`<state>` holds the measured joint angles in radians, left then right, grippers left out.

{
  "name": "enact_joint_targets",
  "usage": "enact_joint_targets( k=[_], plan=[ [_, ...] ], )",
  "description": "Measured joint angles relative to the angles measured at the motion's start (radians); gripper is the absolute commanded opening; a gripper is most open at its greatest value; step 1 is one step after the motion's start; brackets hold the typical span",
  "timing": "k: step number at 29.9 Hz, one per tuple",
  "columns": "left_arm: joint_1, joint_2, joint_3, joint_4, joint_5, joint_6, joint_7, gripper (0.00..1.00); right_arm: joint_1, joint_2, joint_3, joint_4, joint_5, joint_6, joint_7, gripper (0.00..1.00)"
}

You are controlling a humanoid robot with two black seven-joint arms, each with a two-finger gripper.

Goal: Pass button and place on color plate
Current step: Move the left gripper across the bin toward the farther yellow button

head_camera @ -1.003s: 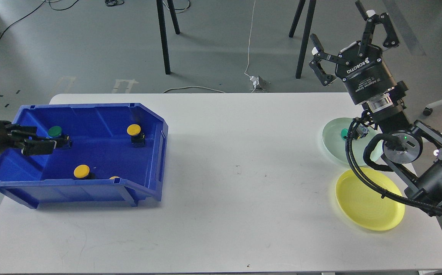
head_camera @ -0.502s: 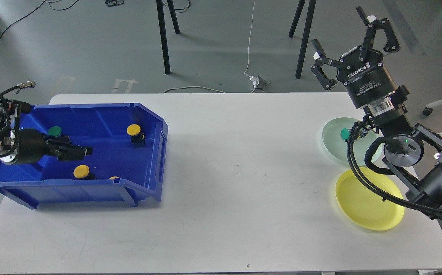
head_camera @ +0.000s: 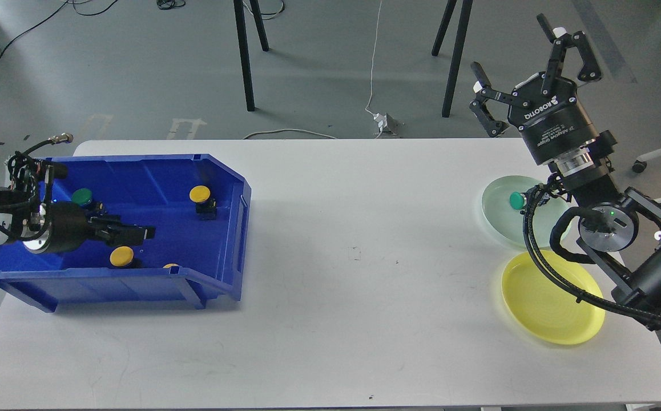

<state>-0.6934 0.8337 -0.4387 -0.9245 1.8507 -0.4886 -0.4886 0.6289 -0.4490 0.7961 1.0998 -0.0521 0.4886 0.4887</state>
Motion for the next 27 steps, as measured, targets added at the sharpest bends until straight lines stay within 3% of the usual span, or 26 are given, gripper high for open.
enact_joint_targets(
  k=[27],
  plan=[
    [0.047,-0.021,0.002,0.061,0.001,0.0,0.0,0.9,-0.012,-0.001,-0.001,0.008,0.0,0.0,0.0,0.98]
  ],
)
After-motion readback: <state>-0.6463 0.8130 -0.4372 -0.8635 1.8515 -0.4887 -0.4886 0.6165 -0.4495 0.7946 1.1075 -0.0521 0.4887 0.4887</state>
